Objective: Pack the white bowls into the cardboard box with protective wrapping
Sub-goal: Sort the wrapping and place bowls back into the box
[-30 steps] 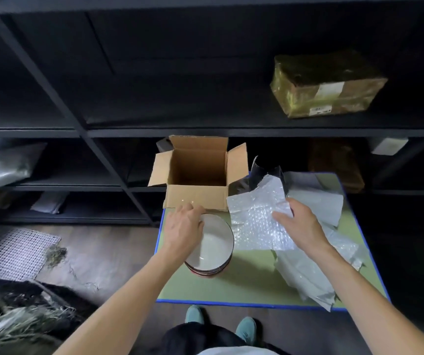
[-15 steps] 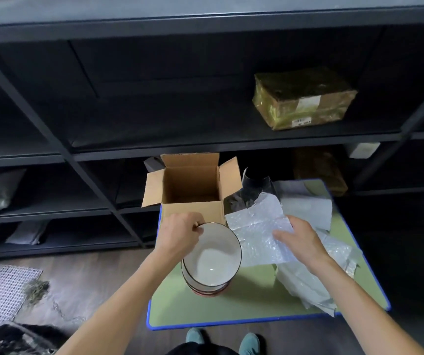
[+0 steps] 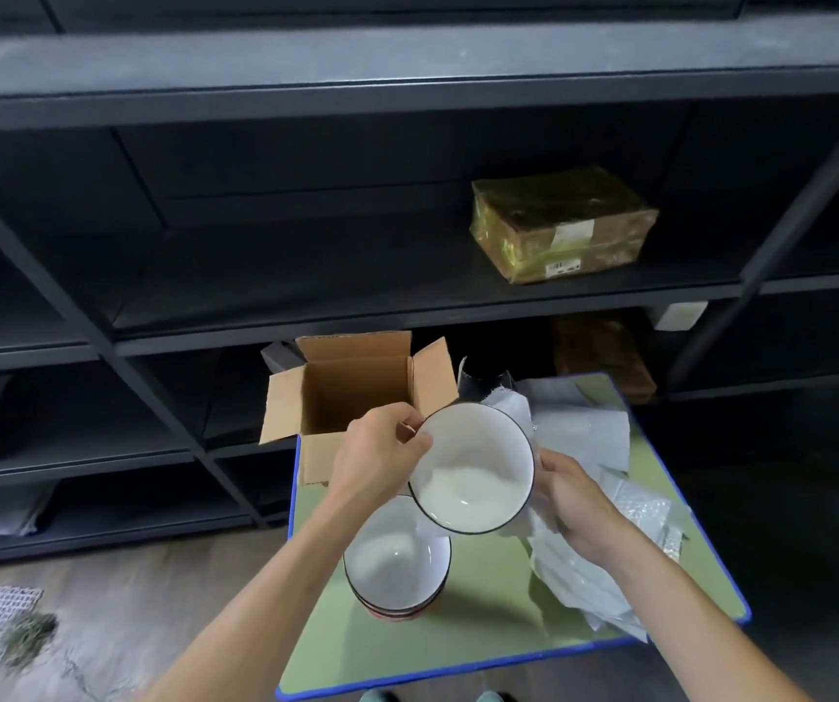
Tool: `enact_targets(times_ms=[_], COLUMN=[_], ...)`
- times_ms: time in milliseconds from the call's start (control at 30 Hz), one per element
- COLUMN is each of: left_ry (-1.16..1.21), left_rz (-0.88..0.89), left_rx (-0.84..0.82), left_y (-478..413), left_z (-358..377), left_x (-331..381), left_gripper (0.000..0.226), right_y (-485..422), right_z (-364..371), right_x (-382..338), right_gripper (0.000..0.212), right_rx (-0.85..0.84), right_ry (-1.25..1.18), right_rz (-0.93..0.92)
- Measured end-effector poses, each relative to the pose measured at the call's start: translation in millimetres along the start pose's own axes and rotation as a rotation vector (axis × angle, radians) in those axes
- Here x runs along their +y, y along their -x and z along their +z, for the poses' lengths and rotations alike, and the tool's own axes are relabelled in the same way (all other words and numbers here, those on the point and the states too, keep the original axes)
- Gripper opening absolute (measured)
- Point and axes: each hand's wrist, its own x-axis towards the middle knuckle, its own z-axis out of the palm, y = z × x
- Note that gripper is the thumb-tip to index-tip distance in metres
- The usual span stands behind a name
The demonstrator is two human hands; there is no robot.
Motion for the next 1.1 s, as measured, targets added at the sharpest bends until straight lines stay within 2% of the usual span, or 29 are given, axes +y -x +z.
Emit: enact_targets(times_ms=[167,367,500,567,667,767,800,867,1000,1100], left_ry=[0.069,0.260,0.311,0.275,0.253,0.422,0.497,0.589,0.600,0.582], left_rz=[-0.065,-0.088,-0.100,-0.125,-0.256,-0.328,-0.332,-0.323,-0.210,-0.204], left_rx=[-0.020,-0.052,-0.031,-0.027,-0.077,-0.166,-0.212,-0.287,-0.296,-0.265], left_y=[4,12,18,20,25,25,24,25,27,26], left_z=[8,10,9,8,4,-3,-5,-12,-24,-31], left_x=[-5,-10,-14,-20,-27,-37,-41,-43,-46,-57], left_gripper=[0.005,0.004,0.008,0.024,0.064,0.092,0.094,0.082,0.035,0.026], right_y=[7,19,27,28,28,28,28,27,23,15], right_z=[4,6,12,16,24,35,40,50,70,83], right_x=[1,-4,-10,-12,-14,-18,-20,-24,-27,-24], right_gripper=[0.027,0.056,0.047,0.043,0.043,0.042,0.040,0.037,0.037,0.041], right_rx=[-0.029,-0.143,-0.133,-0.130,-0.121,-0.117,-0.126,-0.149,-0.184,-0.226], right_ry=[-0.183,-0.292,-0.282,-0.264,-0.276,-0.277,-0.282,-0.294,-0.301,-0.271], right_rz=[0.077,0.107,0.083,0.054,0.041,0.031,0.025,0.021,0.044,0.077])
